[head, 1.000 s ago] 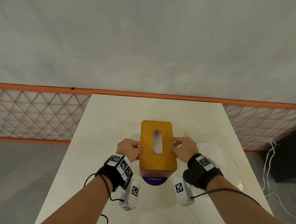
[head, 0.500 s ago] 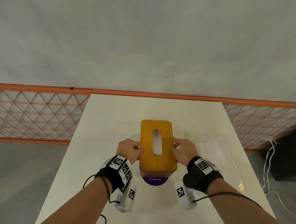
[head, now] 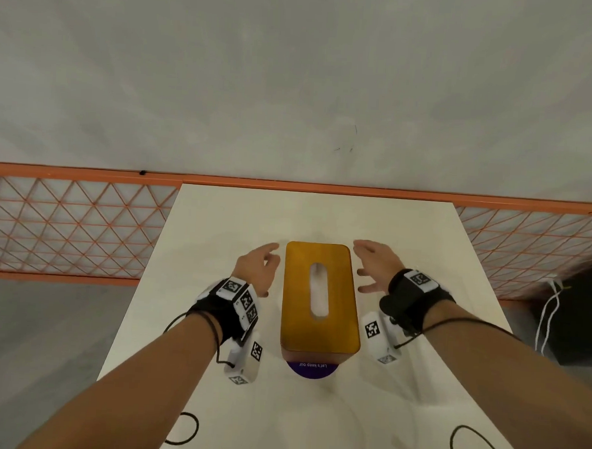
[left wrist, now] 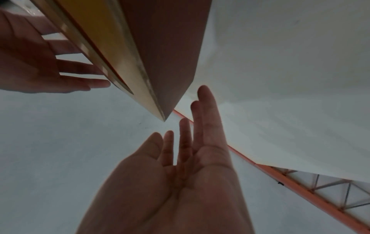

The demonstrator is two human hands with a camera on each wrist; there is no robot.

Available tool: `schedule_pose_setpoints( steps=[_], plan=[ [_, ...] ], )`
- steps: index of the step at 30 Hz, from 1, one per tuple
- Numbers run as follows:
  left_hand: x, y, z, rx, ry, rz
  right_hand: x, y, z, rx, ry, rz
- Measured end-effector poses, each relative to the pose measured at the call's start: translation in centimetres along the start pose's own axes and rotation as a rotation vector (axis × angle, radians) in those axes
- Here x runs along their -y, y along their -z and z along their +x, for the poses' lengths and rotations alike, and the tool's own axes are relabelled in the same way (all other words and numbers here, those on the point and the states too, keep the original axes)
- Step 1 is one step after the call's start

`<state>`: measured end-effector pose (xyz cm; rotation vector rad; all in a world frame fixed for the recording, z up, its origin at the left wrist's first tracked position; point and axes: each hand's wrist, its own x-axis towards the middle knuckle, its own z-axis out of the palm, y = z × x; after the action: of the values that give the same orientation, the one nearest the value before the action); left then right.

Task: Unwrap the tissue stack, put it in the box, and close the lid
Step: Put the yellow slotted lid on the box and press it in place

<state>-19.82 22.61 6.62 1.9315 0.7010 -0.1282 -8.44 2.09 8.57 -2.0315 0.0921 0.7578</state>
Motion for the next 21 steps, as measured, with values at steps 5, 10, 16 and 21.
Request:
schedule_pose_setpoints(
  steps=[5, 10, 16, 21],
  plan=[
    [0.0, -1.1, 2.4, 0.121, 0.083, -0.068, 0.9, -0.5, 2.6, 0.085, -0.046, -0.045],
    [0.8, -1.4, 3.8, 0.205, 0.174, -0.279, 0.2, -1.0, 3.2, 0.210, -0.094, -0.027],
    [1.3, -0.9, 4.5, 0.285, 0.141, -0.337, -0.6, -1.1, 4.0, 0.196, -0.029, -0.053],
    [1.7, -0.4, 5.2, 0.303, 0.112, -0.307, -0.6, -1.5, 3.8, 0.184, -0.005, -0.102]
  ],
)
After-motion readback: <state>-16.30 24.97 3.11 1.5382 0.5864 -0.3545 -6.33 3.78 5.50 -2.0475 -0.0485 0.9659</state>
